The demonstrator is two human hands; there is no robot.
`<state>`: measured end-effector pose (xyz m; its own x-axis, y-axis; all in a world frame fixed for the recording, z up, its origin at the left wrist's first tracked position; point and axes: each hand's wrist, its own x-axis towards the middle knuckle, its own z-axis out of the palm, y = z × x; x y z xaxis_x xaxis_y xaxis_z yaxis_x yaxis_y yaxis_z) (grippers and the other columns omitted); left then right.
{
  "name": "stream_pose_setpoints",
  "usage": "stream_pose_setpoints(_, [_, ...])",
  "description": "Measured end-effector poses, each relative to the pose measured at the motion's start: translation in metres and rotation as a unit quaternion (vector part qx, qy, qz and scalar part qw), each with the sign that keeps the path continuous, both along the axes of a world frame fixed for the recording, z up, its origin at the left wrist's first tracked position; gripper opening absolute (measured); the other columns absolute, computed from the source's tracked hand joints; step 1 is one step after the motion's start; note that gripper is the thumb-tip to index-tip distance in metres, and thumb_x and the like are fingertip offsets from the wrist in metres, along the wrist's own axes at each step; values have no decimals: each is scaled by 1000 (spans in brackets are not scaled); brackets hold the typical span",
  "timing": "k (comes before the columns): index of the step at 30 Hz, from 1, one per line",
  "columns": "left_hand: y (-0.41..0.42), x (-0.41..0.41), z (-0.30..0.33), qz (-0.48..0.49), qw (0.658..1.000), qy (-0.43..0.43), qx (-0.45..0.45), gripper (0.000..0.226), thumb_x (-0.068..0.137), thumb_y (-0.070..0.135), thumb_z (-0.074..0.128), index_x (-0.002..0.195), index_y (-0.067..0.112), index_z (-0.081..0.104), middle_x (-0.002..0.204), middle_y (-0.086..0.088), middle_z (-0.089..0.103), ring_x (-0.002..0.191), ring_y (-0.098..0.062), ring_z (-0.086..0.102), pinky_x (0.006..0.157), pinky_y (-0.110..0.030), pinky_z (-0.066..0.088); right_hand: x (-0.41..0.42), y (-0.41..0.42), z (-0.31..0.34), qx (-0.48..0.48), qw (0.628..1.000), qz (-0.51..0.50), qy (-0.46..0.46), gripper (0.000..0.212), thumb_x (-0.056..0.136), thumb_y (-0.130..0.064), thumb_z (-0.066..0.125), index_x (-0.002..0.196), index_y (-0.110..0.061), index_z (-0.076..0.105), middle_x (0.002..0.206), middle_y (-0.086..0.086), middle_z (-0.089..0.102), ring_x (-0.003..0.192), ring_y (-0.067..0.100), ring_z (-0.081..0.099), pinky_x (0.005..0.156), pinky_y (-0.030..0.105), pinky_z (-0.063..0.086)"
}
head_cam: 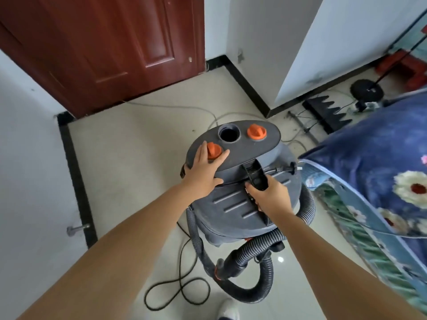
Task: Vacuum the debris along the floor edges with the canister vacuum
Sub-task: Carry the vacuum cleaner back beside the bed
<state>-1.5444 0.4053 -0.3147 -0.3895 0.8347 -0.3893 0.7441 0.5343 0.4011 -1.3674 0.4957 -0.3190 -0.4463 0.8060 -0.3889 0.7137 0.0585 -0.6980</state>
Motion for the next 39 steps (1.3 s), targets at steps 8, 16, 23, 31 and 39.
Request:
stream_pose_setpoints(8, [110, -94, -6, -77, 997, 2, 19, 77, 95, 30, 59, 151, 46, 9, 159, -9, -22, 148, -26, -14, 113, -60, 16, -78, 79, -4, 7, 996, -89, 9, 26, 81, -44, 68, 85, -19, 61, 61, 1, 66, 42, 16, 57, 52, 32, 54])
stream_pose_setpoints(16, [217, -182, -10, -180, 983, -1, 22, 78, 93, 29, 62, 149, 49, 12, 160, -5, -21, 149, -23, -13, 114, -54, 22, -153, 135, -8, -20, 979, -196, 43, 26, 84, -42, 67, 84, -17, 60, 62, 2, 66, 39, 14, 54, 46, 25, 45])
stream_pose_setpoints(23, [265, -224, -5, -230, 973, 17, 8, 82, 92, 29, 63, 151, 43, 8, 160, -7, -21, 149, -26, -13, 117, -49, 22, -194, 166, -12, -57, 968, -233, 67, 26, 81, -46, 67, 86, -22, 59, 70, 2, 67, 56, 20, 63, 59, 38, 58])
stream_pose_setpoints(31, [285, -241, -8, -261, 965, 11, 28, 89, 87, 39, 68, 151, 43, 7, 161, -9, -13, 149, -29, -6, 117, -45, 24, -208, 175, -8, -58, 962, -259, 59, 27, 78, -51, 66, 89, -27, 61, 70, -4, 68, 66, 21, 67, 66, 41, 58])
stream_pose_setpoints(39, [363, -258, -13, -348, 937, 2, 29, 87, 85, 42, 68, 149, 50, 9, 161, -4, -15, 149, -24, -7, 114, -54, 24, -235, 211, -3, -38, 929, -366, 35, 25, 79, -51, 66, 83, -27, 59, 63, -4, 66, 56, 17, 64, 64, 41, 58])
